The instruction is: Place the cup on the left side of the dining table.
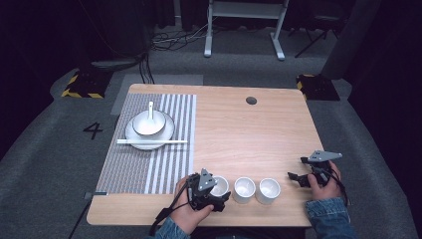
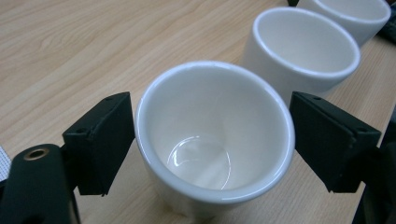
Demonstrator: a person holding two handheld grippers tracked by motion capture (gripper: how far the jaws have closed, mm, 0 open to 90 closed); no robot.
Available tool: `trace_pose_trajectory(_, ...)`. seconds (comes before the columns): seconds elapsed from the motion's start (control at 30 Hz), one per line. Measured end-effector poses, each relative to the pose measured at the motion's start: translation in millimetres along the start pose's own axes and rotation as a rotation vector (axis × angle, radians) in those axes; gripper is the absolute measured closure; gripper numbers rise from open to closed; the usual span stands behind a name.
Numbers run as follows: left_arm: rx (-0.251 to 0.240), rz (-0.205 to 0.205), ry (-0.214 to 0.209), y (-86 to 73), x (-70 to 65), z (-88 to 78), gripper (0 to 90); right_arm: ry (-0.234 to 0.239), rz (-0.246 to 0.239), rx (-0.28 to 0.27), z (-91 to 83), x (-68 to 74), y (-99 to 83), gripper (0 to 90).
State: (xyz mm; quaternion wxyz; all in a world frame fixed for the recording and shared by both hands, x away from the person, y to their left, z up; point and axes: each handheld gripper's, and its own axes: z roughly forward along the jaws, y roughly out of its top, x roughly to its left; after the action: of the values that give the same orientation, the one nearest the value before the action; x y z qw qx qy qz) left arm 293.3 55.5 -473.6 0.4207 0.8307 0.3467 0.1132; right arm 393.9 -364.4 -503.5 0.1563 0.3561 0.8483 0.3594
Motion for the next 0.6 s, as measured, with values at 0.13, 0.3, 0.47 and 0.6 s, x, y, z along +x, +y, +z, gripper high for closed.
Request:
trace_pose_trajectory(0.13,-0.002,-0.004,0.006,-3.1,-1.0,3.2,20.6,0.0,0.0,0.0,0.0,0.0,0.0,8.8)
trace_pose_trajectory(0.3,-0.003,0.02,0.02,-7.6,-2.8,9.4,21.9,0.0,0.0,0.0,0.0,0.0,0.0,8.8)
trace_pose_trajectory(0.47,-0.005,0.004,0.019,-12.2,-0.8,14.0,25.0,0.001,0.0,-0.001,0.1,0.0,0.0,8.8)
trace_pose_trajectory(0.6,-0.037,-0.017,0.028,-15.6,-1.7,16.5,24.7,0.001,0.0,-0.001,0.1,0.0,0.0,8.8)
